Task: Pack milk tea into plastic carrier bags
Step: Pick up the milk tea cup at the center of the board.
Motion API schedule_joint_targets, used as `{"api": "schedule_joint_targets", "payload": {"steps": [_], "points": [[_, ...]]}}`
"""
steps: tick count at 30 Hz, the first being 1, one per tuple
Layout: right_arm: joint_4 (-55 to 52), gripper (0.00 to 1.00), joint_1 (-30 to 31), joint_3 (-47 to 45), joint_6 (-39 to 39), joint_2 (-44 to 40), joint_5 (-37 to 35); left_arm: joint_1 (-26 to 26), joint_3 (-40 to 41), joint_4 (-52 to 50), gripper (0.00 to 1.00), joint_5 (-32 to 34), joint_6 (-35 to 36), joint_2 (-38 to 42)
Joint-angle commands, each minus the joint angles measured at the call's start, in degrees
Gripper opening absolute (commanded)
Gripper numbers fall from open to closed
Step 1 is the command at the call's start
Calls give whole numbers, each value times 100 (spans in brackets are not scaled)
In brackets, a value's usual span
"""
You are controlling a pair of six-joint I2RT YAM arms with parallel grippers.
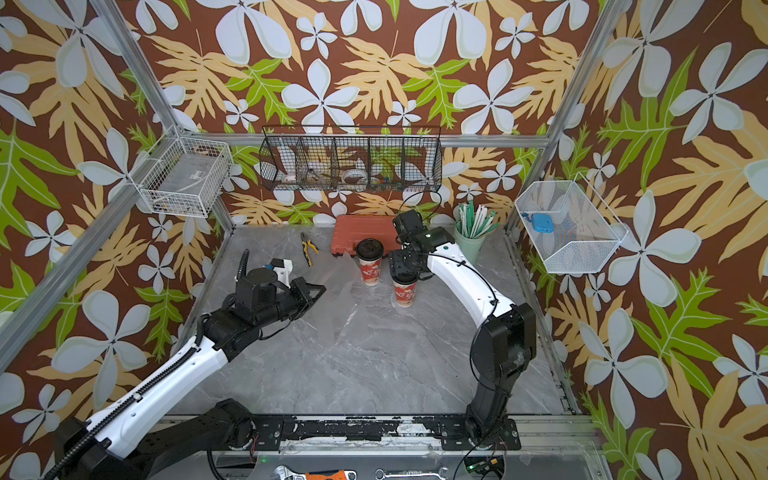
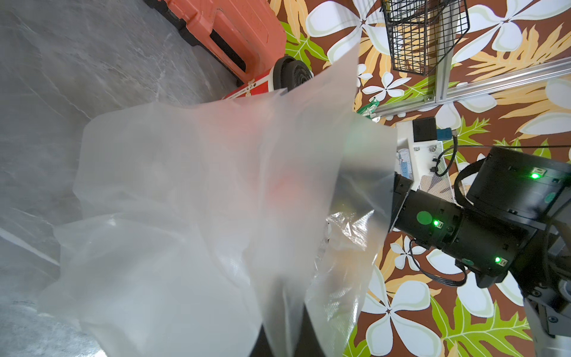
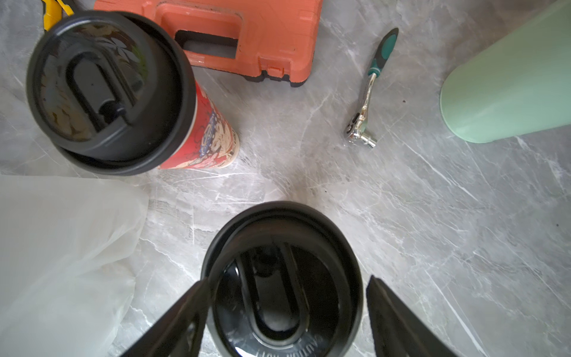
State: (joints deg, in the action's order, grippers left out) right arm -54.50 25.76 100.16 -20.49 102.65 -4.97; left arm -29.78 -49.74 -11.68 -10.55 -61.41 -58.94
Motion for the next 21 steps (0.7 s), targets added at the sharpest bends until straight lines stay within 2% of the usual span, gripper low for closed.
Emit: {"api": "schedule_joint_targets", "payload": {"steps": [1,6,17,21], "points": [[-286,79,-1,204,54,4,-167,5,17,150,0,61,-29,23],[-394,79,9,443,58,1,-117,7,8,153,0,79,-38,23],[-547,81,45,212,142,231,-157,3,8,151,0,64,-29,-30],[-563,78,45,185,166,277,-224,5,-1,148,0,61,-29,-37]]}}
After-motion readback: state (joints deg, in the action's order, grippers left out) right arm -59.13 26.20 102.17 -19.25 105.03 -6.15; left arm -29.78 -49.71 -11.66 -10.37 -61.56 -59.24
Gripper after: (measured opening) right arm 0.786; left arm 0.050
